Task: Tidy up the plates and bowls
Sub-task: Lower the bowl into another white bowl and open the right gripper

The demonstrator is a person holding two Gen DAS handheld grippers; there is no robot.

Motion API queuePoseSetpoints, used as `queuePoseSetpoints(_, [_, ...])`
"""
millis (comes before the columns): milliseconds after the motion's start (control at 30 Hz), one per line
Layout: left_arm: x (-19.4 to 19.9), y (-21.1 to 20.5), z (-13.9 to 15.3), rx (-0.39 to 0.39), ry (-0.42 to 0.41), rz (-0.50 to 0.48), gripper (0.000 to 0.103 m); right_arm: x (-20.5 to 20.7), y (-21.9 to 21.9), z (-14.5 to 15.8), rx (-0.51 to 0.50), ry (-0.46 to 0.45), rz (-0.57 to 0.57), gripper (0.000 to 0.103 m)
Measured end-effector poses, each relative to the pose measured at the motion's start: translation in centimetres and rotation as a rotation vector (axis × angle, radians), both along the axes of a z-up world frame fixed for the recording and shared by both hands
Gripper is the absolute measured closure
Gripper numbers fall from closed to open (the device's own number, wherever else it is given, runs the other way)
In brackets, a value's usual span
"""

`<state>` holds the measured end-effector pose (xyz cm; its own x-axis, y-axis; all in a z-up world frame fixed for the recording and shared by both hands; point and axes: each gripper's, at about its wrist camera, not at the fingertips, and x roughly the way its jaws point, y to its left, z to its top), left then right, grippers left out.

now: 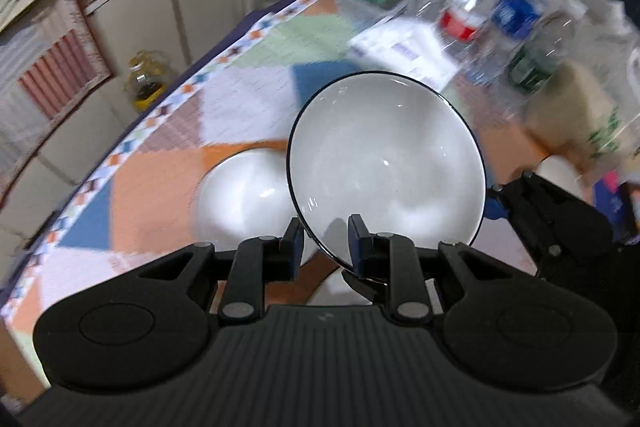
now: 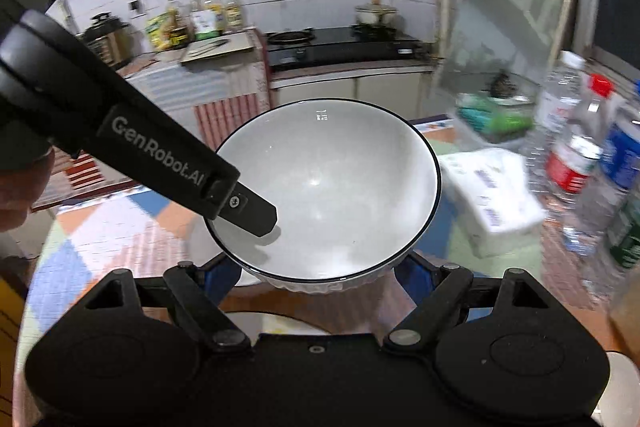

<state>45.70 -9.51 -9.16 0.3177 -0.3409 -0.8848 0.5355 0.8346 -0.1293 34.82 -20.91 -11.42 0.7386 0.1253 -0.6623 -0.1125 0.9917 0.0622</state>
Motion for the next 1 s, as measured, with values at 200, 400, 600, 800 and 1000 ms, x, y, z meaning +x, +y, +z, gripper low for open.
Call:
queuePoseSetpoints(200, [0.9,2.3,-1.4,0.077,-0.014,0.025,0.081,1.3,3.2,-1.9,0.074,0.015,0.019,0.016])
queuePoseSetpoints(400, [2.9,3.8,-3.9,0.082,0.061,0.042,0.081,2.9,5.2,-3.0,0.042,0.050,0.046,0.017])
queuePoseSetpoints(600, [3.8,4.2,-5.7,0.110,0.071,0.045,0.081,3.6,6.3,-3.5,-0.019,0.080,0.093,0.017])
queuePoseSetpoints(800, [4.2,4.0,-6.6,0.158,0.067,0.025,0.081,4.2,6.7,-3.9,-0.048,0.110,0.118,0.017])
queuePoseSetpoints(1000, [4.3,3.4,-7.3,0.186,0.086,0.029,0.080,4.5,7.7,-4.4,-0.106,0.140,0.129,0.017])
